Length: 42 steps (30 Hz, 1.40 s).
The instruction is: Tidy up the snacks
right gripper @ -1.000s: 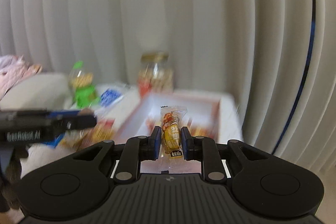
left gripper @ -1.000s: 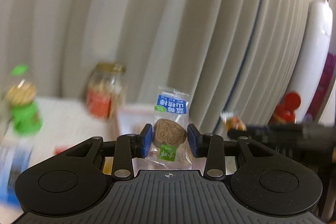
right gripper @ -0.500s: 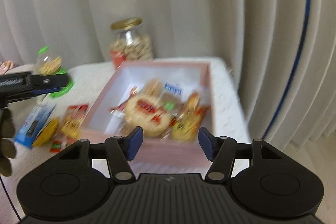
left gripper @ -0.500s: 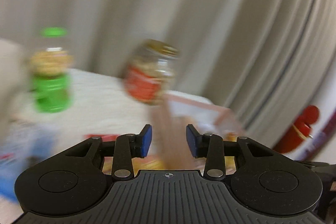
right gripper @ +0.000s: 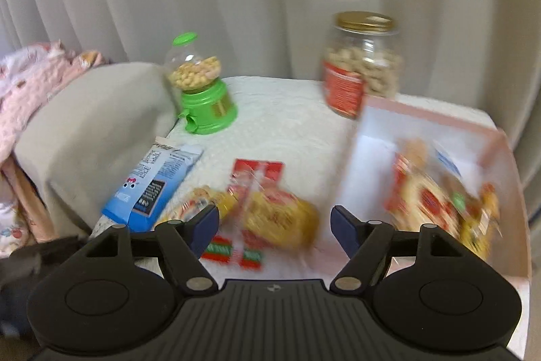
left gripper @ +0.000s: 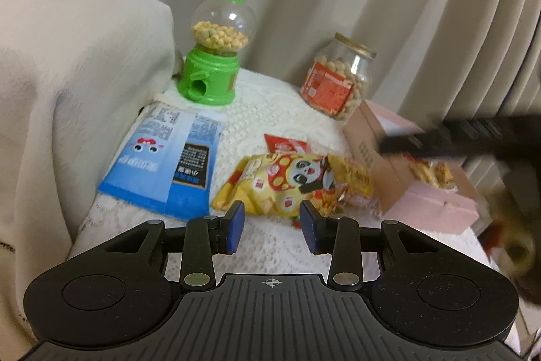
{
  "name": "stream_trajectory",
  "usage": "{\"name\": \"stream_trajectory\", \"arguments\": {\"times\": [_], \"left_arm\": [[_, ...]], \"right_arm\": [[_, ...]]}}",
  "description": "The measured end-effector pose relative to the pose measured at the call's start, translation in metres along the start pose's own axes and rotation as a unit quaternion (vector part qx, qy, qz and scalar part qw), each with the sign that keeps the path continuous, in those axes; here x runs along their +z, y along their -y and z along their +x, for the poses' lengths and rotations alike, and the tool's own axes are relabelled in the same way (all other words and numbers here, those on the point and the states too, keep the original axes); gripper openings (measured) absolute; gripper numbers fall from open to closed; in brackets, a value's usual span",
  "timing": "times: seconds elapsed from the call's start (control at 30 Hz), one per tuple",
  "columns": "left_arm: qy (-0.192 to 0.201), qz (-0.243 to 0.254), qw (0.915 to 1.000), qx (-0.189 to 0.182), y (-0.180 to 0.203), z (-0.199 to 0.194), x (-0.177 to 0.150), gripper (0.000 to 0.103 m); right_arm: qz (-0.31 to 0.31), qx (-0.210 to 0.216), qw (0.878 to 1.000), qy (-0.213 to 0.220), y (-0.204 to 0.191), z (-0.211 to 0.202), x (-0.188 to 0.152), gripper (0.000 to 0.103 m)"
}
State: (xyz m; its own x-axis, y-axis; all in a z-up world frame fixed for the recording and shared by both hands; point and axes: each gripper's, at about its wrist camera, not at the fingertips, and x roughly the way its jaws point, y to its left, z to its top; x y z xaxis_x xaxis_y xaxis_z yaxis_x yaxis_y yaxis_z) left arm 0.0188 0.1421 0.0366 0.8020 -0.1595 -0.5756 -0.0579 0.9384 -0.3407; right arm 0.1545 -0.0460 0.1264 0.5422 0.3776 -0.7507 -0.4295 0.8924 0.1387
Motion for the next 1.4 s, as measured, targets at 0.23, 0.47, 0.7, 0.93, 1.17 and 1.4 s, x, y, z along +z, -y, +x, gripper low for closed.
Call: {"name": "stream_trajectory", "arguments": {"times": [0.23, 0.47, 0.7, 0.93, 1.17, 1.4], "left_arm": [[-0.014, -0.033, 0.9993, -0.013, -0.021, -0.013, -0.012, 0.041], [-0.010, -0.061, 0.9975, -0.034, -0.042, -0.020, -0.015, 0.041], [-0.003, -0.084, 0.9955, -0.045, -0.055, -0.022, -0.014, 0.041], [-0.008, -0.083, 0.9960, -0.031, -0.058, -0.022, -0.014, 0.041], [-0.023, -0.067, 0.9970, -0.033, -0.049, -0.017, -0.015, 0.041], [-0.037, -0.054, 0.9971, -0.039, -0.040, -0.014, -0.019, 0.041]], "right_arm": [[-0.011, -0.005, 0.997, -0.081, -0.026, 0.086, 0.042, 0.073], [0.043, -0.021, 0.989, -0.143, -0.019, 0.148, 0.045, 0.075], [0.014, -0.048, 0.991, -0.128, -0.040, 0.130, 0.024, 0.060], [0.016, -0.003, 0.989, -0.145, -0.055, 0.102, 0.004, 0.056], [0.008, 0.018, 0.988, -0.154, -0.058, 0.070, -0.027, 0.056], [-0.026, 0.018, 0.988, -0.154, -0.045, 0.027, -0.066, 0.056]]}}
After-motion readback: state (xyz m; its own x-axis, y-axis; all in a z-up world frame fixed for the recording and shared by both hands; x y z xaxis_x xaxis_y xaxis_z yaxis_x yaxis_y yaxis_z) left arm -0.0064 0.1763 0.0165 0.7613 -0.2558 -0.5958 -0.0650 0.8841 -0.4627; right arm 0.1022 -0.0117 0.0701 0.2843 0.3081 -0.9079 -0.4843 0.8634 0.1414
